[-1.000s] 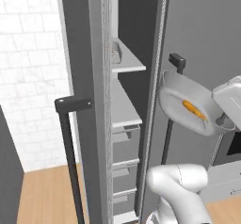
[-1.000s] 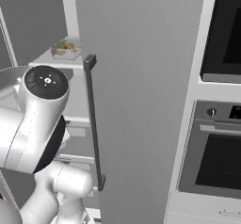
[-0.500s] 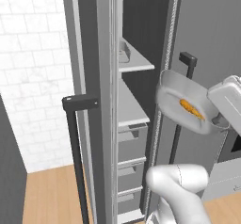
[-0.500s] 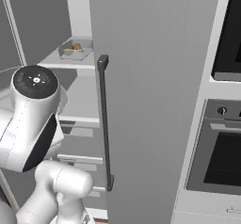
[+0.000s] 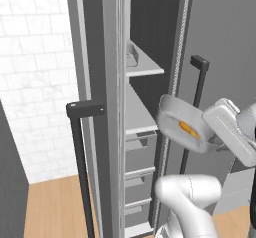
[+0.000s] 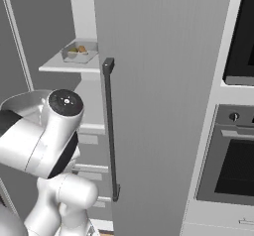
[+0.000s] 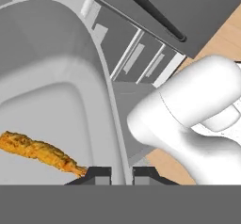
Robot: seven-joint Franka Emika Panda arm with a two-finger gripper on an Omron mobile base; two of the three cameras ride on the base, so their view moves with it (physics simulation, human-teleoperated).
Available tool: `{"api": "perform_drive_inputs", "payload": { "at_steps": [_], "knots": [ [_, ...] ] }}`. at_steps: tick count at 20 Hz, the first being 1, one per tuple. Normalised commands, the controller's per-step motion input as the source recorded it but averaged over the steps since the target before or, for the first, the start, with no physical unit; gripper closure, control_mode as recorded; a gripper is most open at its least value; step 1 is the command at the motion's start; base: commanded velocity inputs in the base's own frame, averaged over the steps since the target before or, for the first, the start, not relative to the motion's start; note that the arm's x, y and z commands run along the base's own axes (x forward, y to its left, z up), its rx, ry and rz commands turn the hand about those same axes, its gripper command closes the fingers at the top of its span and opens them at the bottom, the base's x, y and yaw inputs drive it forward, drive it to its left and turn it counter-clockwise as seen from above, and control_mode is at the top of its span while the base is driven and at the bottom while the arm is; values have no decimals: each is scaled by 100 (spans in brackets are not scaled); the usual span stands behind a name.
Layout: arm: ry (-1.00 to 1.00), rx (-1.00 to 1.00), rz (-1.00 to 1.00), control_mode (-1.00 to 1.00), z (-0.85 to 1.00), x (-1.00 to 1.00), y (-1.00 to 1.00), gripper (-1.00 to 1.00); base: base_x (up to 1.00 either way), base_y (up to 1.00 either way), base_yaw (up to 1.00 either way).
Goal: Take the meat container that has the shrimp and place it on the second highest rack of the freezer. Then take the vegetable container that has the sweet potato and potato and place it on the highest rack of the freezer.
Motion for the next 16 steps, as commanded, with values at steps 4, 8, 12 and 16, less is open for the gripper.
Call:
{"api": "perform_drive_inputs", "payload": {
  "at_steps": [4, 8, 12, 16],
  "knots": [
    [-1, 1, -8, -100, -33, 18, 17, 100, 0, 0, 0],
    [-1, 0, -19, -100, -3, 50, 33, 100, 0, 0, 0],
    [0, 0, -20, -100, 0, 68, 20, 100, 0, 0, 0],
    [4, 8, -15, -100, 0, 41, 3, 100, 0, 0, 0]
  ]
}}
